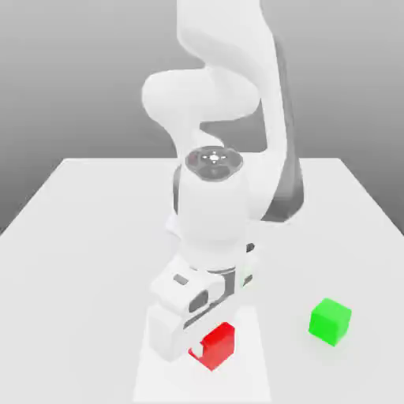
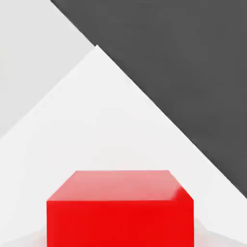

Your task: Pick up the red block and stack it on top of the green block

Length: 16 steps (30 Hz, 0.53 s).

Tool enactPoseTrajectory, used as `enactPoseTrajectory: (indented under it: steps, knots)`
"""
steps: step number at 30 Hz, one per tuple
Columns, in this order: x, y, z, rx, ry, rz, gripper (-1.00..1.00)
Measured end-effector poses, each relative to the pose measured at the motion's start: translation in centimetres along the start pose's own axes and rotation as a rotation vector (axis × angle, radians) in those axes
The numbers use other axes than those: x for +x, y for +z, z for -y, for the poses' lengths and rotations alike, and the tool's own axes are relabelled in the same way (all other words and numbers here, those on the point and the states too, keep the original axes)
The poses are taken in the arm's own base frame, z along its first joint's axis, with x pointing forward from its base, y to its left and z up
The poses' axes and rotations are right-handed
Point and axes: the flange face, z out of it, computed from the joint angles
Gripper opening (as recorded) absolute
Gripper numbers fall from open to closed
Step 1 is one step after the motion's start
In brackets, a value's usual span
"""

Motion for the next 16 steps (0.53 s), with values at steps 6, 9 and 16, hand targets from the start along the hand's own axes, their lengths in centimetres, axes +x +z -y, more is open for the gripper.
enactPoseTrajectory:
  steps: [6, 9, 16]
  knots:
    - [-5.9, -3.1, 17.9, 0.004, -0.544, 0.004, -1.0]
    - [-10.0, -2.2, 24.1, -0.002, -0.753, 0.002, -1.0]
    - [-7.6, 2.0, 20.2, -0.004, -0.646, 0.001, 1.0]
